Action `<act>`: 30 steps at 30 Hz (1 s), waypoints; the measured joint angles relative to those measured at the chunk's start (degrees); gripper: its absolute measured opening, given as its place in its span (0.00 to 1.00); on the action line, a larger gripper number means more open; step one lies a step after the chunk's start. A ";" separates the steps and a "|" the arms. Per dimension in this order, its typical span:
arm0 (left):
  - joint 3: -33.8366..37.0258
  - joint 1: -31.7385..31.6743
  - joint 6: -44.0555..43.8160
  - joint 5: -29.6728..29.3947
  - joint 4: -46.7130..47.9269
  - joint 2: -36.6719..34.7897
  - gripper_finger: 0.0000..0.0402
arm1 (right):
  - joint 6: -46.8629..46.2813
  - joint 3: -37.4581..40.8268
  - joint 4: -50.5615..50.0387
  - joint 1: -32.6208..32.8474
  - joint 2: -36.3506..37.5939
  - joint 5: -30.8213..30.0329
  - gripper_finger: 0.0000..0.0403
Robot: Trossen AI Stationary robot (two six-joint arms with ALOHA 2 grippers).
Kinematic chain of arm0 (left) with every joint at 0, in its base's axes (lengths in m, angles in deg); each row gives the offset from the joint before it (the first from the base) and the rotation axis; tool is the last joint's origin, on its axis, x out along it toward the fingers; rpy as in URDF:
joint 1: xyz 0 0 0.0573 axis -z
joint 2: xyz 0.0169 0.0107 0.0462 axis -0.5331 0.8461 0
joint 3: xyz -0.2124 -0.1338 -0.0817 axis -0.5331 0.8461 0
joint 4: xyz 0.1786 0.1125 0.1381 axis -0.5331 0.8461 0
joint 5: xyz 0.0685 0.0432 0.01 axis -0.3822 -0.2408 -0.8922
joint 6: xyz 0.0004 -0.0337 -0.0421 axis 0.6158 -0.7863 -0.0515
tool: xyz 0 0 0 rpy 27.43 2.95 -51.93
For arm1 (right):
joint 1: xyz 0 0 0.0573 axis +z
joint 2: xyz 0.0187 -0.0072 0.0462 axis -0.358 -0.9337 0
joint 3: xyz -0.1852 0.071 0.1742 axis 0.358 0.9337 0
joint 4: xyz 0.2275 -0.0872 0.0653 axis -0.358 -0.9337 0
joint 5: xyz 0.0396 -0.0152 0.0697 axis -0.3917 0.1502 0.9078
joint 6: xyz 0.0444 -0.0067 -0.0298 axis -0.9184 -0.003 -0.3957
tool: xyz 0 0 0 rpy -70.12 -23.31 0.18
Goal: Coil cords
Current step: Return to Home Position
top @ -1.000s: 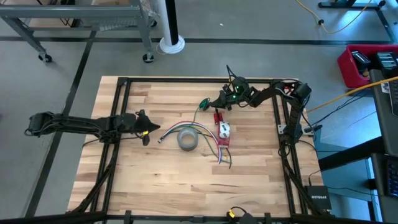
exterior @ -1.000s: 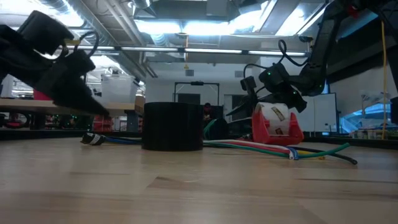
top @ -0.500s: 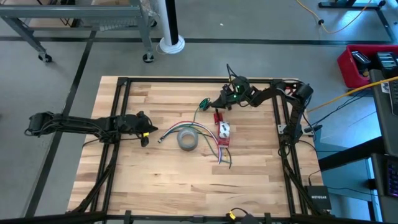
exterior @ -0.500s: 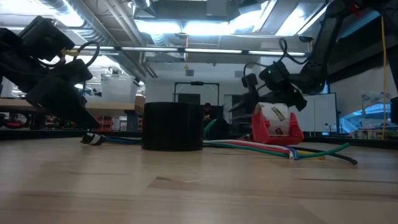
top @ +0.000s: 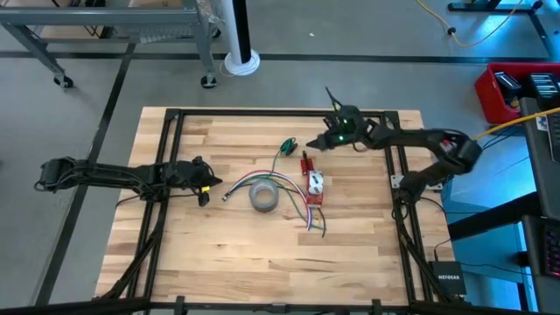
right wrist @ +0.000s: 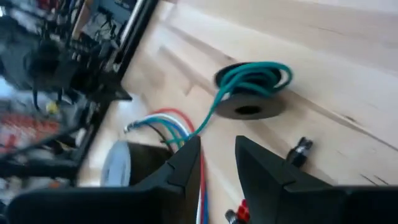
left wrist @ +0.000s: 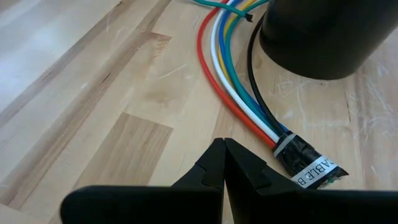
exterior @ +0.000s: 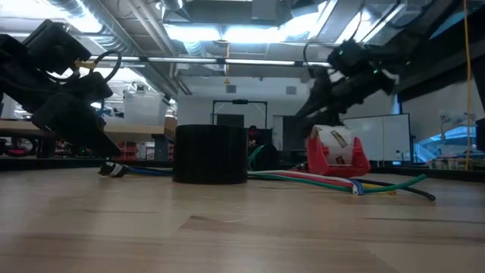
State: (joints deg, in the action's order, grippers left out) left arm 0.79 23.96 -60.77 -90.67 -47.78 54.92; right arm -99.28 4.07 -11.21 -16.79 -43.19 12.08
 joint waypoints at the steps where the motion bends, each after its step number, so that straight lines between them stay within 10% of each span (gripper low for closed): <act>1: 0.00 0.02 0.00 0.00 0.00 -0.02 0.00 | 1.65 1.07 0.15 1.11 1.68 -1.20 0.26; 30: 0.00 0.02 0.00 0.00 0.00 -0.02 0.00 | -1.12 37.73 3.99 18.16 58.99 -16.66 0.26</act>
State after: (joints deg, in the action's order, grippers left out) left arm 0.79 23.98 -60.77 -90.67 -47.77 54.90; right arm -100.40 41.80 -7.22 1.37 15.81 -4.58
